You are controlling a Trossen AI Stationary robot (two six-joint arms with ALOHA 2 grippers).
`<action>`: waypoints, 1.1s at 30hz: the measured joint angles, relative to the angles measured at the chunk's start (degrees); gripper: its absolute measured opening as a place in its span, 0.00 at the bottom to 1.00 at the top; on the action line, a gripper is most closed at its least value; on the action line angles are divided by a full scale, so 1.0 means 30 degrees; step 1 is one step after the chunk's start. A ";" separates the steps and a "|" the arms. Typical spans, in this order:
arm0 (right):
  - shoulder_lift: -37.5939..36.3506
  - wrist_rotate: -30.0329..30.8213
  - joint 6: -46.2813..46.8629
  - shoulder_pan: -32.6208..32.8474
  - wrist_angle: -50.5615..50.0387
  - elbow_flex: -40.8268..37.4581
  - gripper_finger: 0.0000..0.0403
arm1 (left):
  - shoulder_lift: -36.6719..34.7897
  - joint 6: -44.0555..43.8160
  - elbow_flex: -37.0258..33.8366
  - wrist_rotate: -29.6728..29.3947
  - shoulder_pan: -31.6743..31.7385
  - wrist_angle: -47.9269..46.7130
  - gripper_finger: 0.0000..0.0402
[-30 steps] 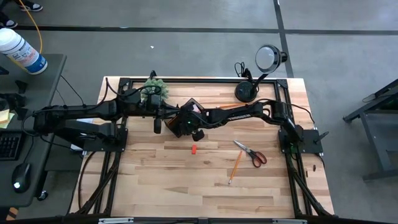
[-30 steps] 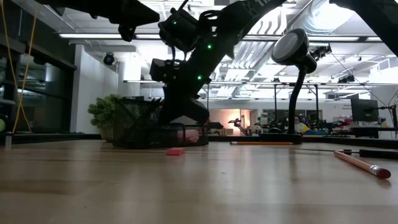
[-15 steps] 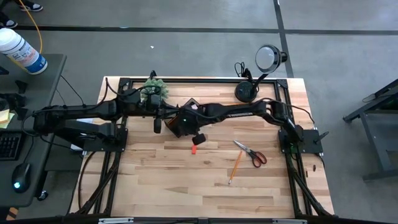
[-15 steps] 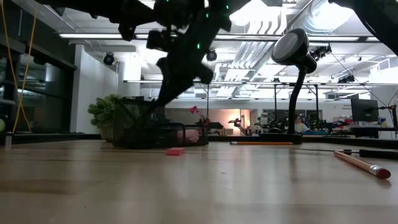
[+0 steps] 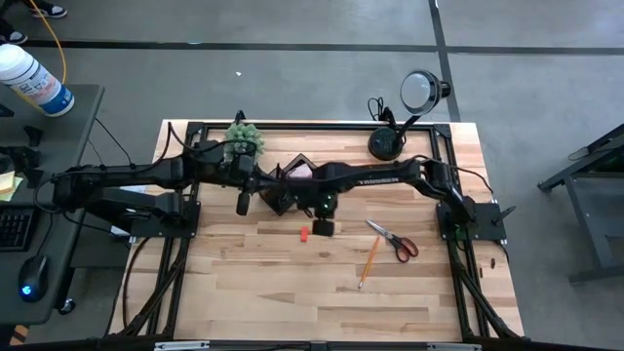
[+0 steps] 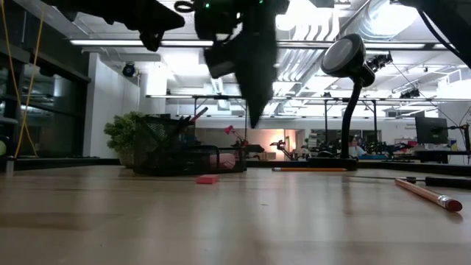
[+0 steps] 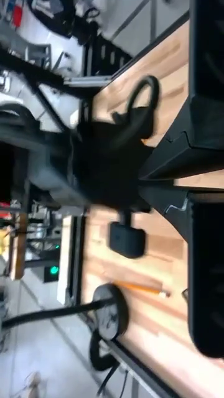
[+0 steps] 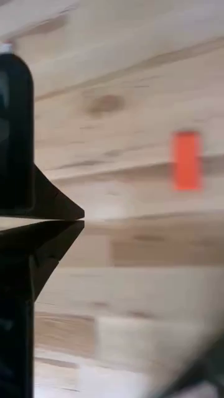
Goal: Pick and place office supplies into organizer
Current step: Put the orange eraser into the black desk organizer
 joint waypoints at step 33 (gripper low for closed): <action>-1.2521 0.7019 1.3053 0.6436 0.6500 -1.3990 0.00 | 0.4239 -1.5906 0.0007 -1.3120 -1.0363 -0.3423 0.04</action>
